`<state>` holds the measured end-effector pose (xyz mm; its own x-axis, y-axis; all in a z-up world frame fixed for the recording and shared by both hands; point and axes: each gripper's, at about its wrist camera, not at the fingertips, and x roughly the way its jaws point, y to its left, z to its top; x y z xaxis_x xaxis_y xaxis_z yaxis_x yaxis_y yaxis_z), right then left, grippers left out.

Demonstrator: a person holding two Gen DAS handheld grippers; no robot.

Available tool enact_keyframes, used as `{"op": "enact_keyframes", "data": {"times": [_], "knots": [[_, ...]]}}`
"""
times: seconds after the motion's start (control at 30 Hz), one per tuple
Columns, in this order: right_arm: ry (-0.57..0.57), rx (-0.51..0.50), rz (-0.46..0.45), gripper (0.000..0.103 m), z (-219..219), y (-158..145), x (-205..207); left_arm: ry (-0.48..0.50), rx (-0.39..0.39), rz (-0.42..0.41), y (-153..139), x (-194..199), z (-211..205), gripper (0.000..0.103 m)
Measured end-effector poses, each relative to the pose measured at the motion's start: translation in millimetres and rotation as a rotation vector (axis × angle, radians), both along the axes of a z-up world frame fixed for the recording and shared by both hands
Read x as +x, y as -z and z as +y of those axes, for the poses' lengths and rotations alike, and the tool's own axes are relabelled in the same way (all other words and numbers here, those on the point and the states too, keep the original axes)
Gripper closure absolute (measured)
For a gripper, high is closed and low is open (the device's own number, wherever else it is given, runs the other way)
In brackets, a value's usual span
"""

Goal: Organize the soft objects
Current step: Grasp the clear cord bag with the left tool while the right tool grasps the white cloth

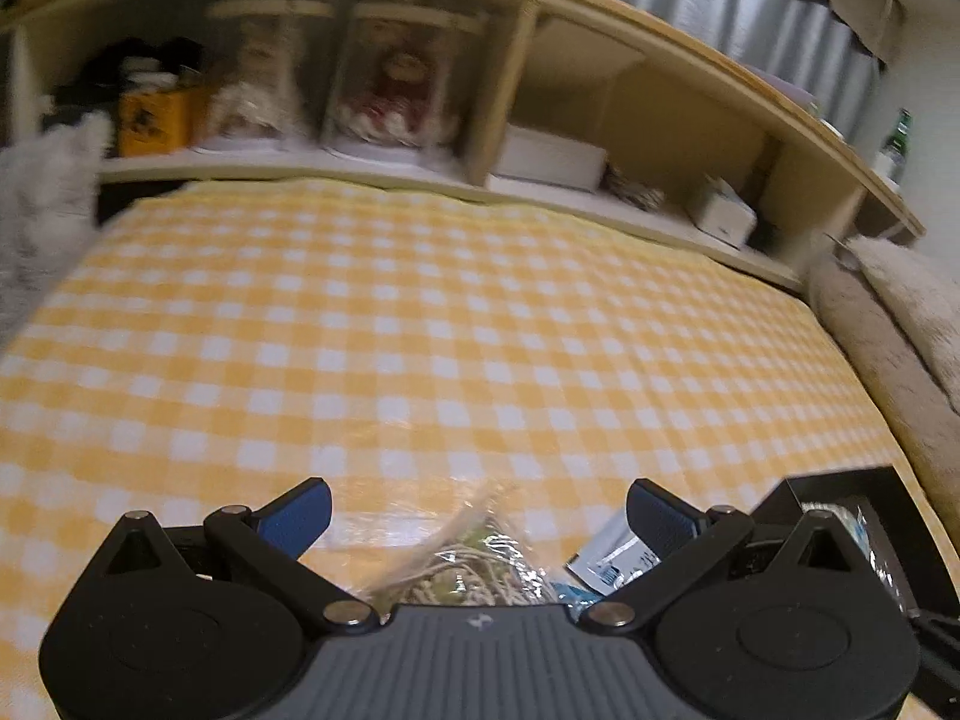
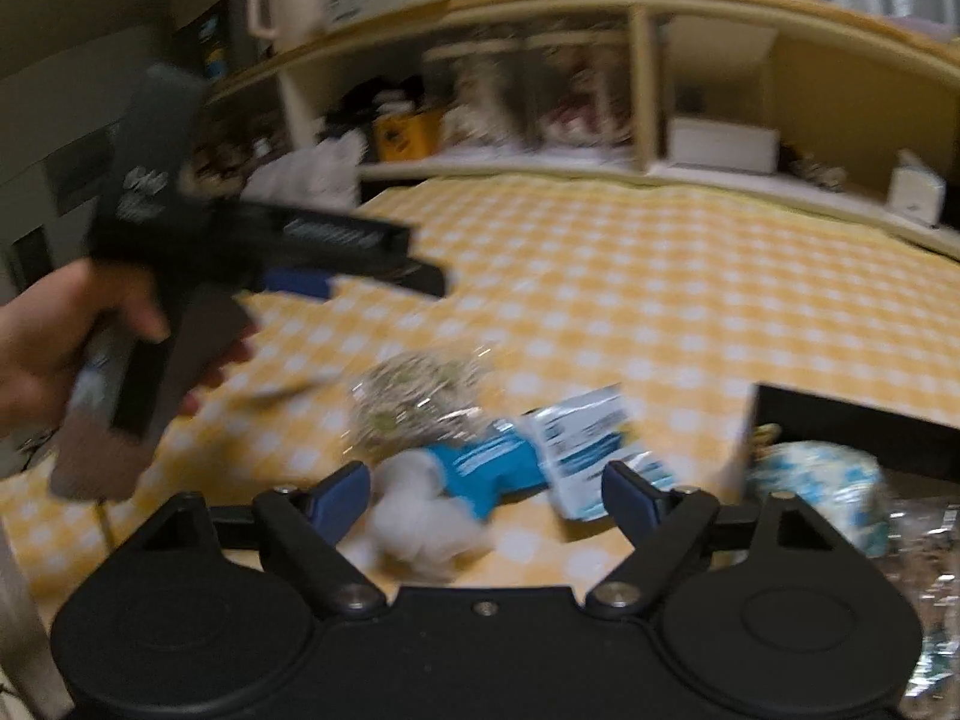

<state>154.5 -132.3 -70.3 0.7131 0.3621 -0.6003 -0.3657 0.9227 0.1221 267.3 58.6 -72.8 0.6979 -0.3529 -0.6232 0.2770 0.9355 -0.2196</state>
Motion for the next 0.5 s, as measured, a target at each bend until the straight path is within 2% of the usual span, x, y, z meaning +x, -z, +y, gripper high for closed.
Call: {"op": "enact_keyframes", "data": {"times": [0.07,0.2,0.33,0.4,0.5], "knots": [[-0.041,0.005,0.025,0.022,7.5,7.6,4.1,0.034,0.011,0.010,8.8,6.7,-2.3,0.000],[-0.103,0.006,0.065,0.034,19.7,21.7,13.4,0.069,0.052,0.033,24.0,18.8,-5.2,0.000],[-0.150,-0.022,0.087,0.043,28.8,33.4,21.4,0.073,0.047,0.102,36.6,24.8,-0.4,0.001],[-0.168,-0.032,0.088,0.045,32.1,37.0,24.7,0.103,0.060,0.144,40.4,22.9,-0.8,0.001],[-0.175,-0.048,0.086,0.053,36.5,39.8,30.4,0.157,0.098,0.184,41.9,13.8,-2.9,0.002]]}}
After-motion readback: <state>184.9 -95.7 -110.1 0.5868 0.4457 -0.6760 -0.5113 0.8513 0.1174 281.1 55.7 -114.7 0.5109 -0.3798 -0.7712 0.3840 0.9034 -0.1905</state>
